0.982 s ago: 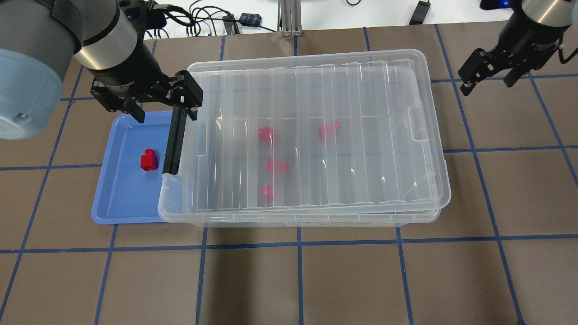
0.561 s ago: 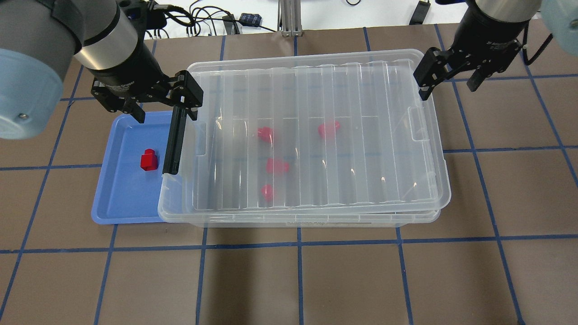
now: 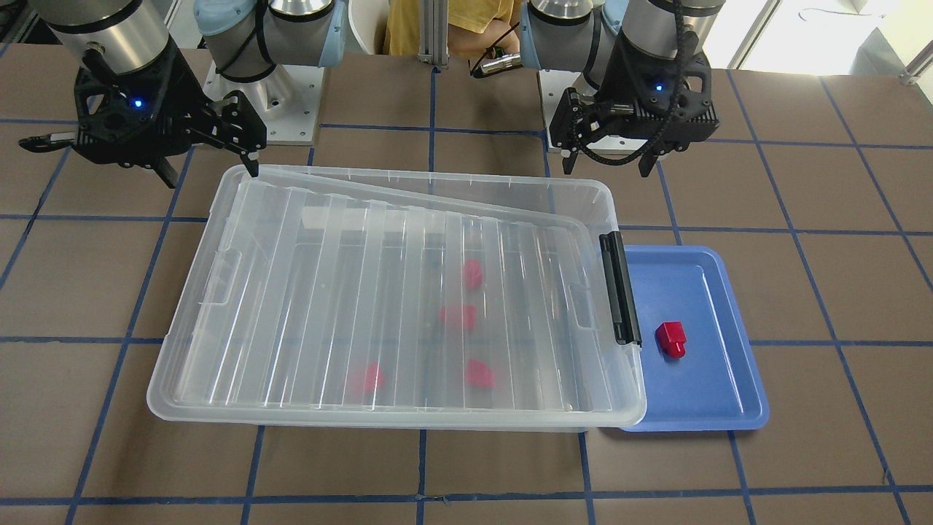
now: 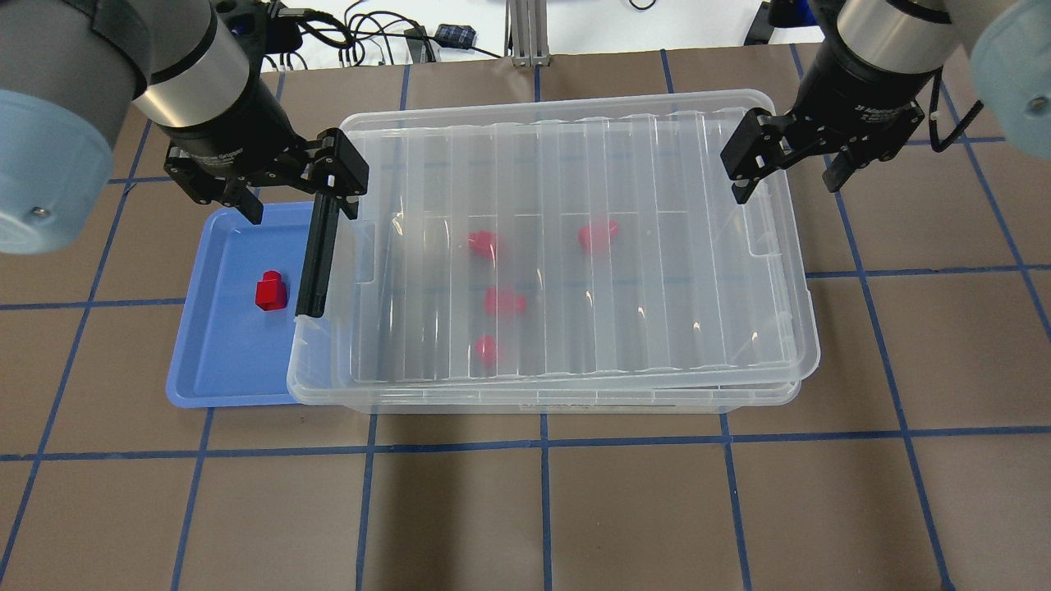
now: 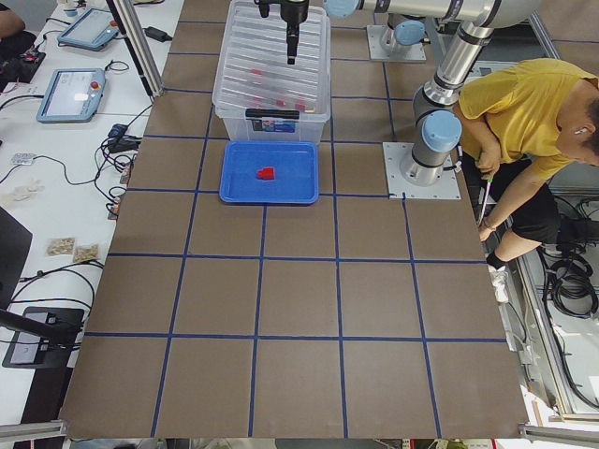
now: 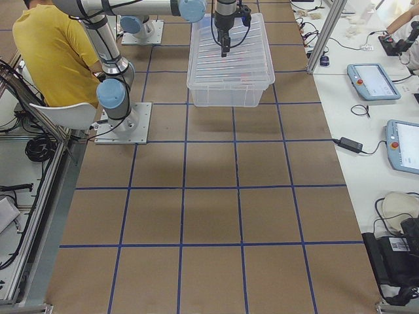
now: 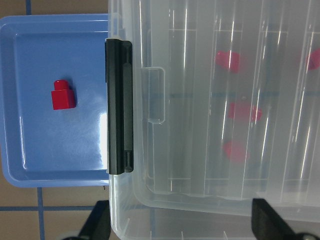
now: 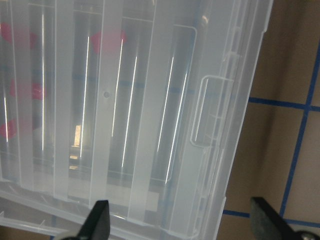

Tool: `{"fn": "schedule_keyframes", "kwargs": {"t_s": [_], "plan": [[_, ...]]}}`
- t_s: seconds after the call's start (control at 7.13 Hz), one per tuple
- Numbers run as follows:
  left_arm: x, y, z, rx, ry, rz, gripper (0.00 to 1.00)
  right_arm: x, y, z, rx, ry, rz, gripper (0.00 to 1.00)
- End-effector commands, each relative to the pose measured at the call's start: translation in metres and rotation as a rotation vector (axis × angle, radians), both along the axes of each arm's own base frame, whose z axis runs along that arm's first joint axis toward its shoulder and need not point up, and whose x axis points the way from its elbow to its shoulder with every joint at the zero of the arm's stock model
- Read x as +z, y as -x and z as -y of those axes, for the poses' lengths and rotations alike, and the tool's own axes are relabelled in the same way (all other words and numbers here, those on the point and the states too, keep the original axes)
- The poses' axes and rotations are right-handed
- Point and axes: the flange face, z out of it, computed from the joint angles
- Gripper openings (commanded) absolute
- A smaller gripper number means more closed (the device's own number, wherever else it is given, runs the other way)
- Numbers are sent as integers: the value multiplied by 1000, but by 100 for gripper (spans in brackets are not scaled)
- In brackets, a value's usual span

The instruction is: Place red block in blue tray from box

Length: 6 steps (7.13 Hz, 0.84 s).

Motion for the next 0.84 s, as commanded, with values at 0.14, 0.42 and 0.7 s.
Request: {"fn": "schedule_keyframes", "kwargs": {"t_s": [0.14, 0.42, 0.7], "plan": [[0, 0, 0, 0, 1, 1, 100, -7, 3, 9, -18, 18, -44, 100], [0, 0, 0, 0, 0, 1, 100, -8, 1, 11, -16, 20, -27, 100], [1, 0, -1, -2, 2, 3, 100, -12, 0, 12, -15, 19, -15, 100]]}}
